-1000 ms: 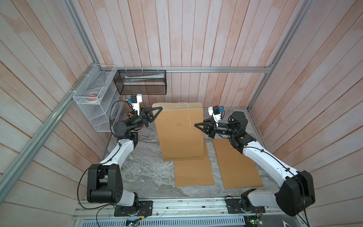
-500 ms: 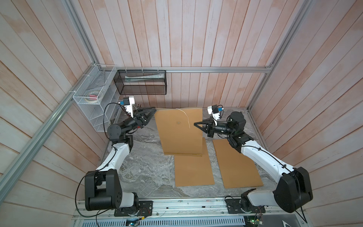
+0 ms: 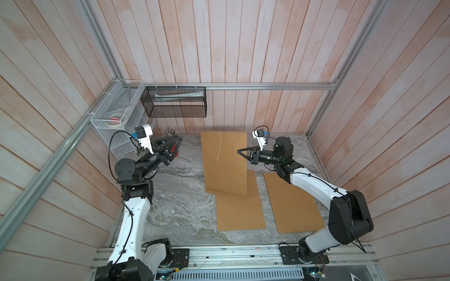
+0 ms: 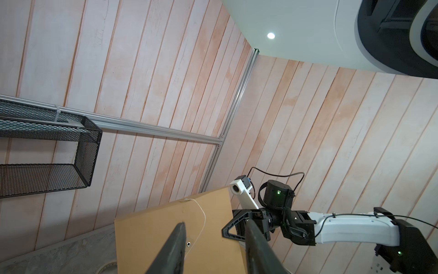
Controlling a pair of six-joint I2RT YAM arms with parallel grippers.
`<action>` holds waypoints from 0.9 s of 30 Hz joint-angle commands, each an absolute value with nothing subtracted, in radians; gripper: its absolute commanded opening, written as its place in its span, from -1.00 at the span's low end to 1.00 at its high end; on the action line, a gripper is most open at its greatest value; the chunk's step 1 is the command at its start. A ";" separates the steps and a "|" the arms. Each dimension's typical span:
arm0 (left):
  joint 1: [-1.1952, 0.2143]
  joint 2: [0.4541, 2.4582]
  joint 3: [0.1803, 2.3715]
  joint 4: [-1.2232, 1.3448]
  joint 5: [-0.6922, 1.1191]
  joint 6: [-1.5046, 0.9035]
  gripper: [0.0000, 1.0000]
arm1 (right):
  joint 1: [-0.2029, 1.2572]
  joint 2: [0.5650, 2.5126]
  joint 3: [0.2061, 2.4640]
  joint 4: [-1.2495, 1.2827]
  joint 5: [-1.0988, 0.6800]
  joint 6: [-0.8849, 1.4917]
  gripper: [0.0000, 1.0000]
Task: Open the file bag
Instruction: Open the file bag, then place the file bag at the center of the board.
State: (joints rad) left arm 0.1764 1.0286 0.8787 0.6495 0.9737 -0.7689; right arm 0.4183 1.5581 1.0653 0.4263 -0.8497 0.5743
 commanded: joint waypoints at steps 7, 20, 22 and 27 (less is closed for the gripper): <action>0.181 0.968 0.877 0.462 0.948 -0.668 -0.14 | 0.514 1.688 1.100 0.515 -0.711 0.770 -1.00; 0.181 0.907 0.858 0.395 0.974 -0.644 -0.12 | 0.663 1.932 1.218 0.570 -0.578 0.903 -1.00; 0.181 0.904 0.849 0.398 0.977 -0.648 -0.12 | 0.671 1.954 1.237 0.566 -0.576 0.908 -1.00; 0.181 0.908 0.832 0.411 0.982 -0.664 -0.12 | 0.690 2.002 1.287 0.527 -0.567 0.907 -1.00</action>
